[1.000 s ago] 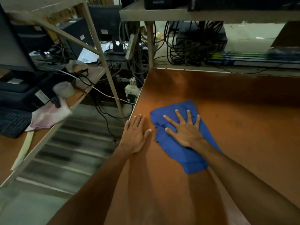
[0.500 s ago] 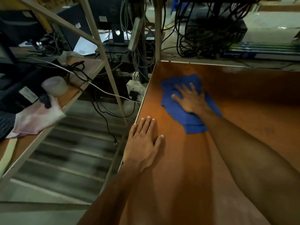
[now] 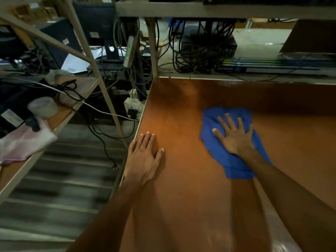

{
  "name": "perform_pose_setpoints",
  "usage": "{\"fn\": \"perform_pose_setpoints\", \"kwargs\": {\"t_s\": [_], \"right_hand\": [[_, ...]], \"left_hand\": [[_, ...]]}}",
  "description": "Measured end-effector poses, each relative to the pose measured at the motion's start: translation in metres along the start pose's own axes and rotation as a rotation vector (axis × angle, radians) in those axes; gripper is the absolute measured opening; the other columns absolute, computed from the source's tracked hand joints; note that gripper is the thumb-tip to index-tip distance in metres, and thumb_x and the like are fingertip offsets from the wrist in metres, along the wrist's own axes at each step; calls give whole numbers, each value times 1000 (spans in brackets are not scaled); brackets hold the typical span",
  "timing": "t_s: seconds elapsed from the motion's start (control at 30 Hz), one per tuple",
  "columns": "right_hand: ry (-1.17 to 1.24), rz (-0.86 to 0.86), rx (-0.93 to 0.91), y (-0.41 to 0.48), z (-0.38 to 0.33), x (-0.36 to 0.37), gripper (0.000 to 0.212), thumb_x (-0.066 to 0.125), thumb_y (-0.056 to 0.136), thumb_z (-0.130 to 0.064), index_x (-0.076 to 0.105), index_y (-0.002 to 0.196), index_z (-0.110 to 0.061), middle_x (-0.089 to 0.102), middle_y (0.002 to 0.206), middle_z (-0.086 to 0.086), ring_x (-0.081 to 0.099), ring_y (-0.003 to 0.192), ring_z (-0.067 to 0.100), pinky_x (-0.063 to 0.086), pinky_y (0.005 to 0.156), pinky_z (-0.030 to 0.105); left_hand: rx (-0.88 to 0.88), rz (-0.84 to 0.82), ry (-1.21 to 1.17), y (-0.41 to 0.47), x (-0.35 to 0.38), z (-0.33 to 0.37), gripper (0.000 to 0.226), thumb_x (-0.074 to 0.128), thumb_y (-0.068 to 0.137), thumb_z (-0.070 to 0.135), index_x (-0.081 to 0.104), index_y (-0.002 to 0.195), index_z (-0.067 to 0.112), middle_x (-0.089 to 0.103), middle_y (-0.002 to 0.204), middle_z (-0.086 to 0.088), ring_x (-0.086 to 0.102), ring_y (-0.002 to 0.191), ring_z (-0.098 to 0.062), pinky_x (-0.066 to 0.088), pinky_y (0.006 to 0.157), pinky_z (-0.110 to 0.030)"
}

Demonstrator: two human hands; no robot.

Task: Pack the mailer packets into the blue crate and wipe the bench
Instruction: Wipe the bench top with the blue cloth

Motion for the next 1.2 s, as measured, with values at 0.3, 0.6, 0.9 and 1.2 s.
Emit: {"fn": "perform_pose_setpoints", "kwargs": {"t_s": [0.3,0.6,0.9,1.2], "right_hand": [[-13,-4,-280,-121,-65,12,69,7,90,-77,-13,150,-50,-13,162,-18,-14,151,26,-11,116,63],[17,4,-272,-141,-104,18,68,8,90,-77,-11,150,-51,-13,161,-20,-12,151,25,-13,114,64],[13,-12,-351,-122,-186,21,66,11,93,-74,-8,152,-49,-9,162,-17,-10,151,28,-14,113,67],[44,-3,-164,-131,-71,15,67,8,90,-77,-3,151,-52,-5,163,-18,-5,152,23,-5,117,61]], "left_hand": [[-15,-77,16,-27,-1,0,71,16,97,66,17,157,27,12,165,2,4,152,-19,4,122,-47],[28,-31,6,-101,-15,-4,74,6,96,65,15,158,24,11,165,1,2,152,-14,1,124,-40],[-41,31,-212,-98,-18,-14,82,10,94,70,11,158,20,14,165,2,7,151,-8,4,124,-31],[20,-20,-144,-103,-19,-9,77,5,94,71,26,155,29,20,163,4,8,151,-12,7,124,-40]]}}
Point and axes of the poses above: each hand's wrist, its own y-axis towards the middle knuckle, its own x-axis out of the palm, z = x × y, the point moved 9 cm from there along y, towards the middle knuckle
